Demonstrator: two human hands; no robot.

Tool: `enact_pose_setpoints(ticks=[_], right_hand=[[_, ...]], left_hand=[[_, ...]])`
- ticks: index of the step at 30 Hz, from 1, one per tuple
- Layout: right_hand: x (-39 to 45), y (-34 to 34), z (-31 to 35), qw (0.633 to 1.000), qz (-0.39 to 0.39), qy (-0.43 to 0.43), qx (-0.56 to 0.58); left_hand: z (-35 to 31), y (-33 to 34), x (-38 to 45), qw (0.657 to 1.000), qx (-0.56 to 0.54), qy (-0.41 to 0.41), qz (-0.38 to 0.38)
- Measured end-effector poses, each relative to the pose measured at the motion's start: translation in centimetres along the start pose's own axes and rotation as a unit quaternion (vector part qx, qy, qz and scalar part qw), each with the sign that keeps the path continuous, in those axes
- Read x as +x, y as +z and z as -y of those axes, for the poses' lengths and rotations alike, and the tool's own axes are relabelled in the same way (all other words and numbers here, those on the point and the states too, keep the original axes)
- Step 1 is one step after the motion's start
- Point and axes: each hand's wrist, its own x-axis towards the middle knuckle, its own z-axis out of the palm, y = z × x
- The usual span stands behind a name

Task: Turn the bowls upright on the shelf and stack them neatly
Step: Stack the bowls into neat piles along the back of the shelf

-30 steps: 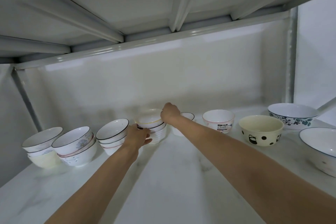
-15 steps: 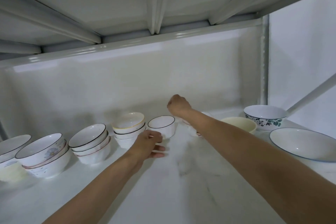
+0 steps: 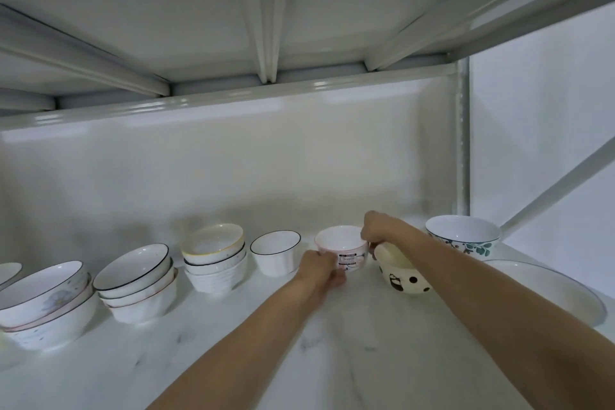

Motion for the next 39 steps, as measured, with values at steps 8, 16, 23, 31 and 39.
enact_pose_setpoints(ticks=[8,16,23,31,39], right_hand=[[0.5,-0.5,1.6,0.989,-0.031,0.009,0.146],[0.9,-0.4,6.9,0.963,-0.119,-0.094,0.223],[2.2,3.4,10.2,0.958,-0.106,-0.115,0.239],[2.2,4.8,11.5,0.972,-0.100,-0.099,0.188],[2.5,5.4,11.5,0.981,-0.093,-0.080,0.147]], left_hand=[[-0.1,0.0,0.6,0.993,-0.006,0.086,-0.085],[-2.3,-4.5,-1.0,0.971,0.059,0.183,-0.145],[-2.3,-8.1,-0.8,0.963,0.106,0.177,-0.174],[-2.2,-9.2,-0.3,0.977,0.116,0.098,-0.148],[-2.4,-8.5,-1.4,0.987,0.089,0.073,-0.114]])
